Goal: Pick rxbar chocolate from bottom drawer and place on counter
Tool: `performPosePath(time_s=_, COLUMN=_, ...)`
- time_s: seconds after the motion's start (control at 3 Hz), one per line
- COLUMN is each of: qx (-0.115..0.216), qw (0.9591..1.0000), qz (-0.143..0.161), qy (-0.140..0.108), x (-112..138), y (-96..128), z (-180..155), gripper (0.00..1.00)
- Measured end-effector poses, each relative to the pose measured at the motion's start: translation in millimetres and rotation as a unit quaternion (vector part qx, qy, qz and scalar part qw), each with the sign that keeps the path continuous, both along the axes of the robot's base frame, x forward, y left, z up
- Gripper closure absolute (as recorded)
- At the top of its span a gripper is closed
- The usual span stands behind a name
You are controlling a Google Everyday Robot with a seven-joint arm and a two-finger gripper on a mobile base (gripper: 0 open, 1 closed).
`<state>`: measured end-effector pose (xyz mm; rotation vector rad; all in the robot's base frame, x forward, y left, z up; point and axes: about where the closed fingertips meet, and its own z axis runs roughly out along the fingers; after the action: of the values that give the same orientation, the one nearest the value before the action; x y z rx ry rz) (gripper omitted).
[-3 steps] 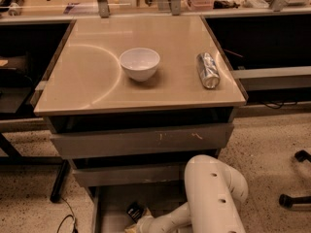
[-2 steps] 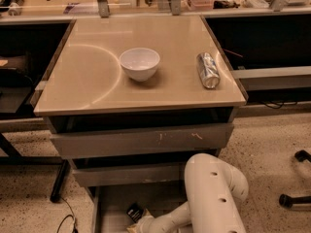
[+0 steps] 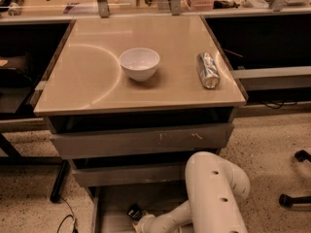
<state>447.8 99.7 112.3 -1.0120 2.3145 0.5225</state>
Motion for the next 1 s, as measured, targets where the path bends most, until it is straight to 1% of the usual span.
performPosePath(time_s=0.67, qx=0.026, qw=0.9996, qz=0.006, qy=-0.013, x=6.2, y=2.5, z=23.3, gripper=1.0)
performPosePath(time_s=1.0, qx=0.051, qw=0.9986, qz=0.006, qy=-0.01, x=8.7, y=-1.9, z=43.9, gripper=1.0)
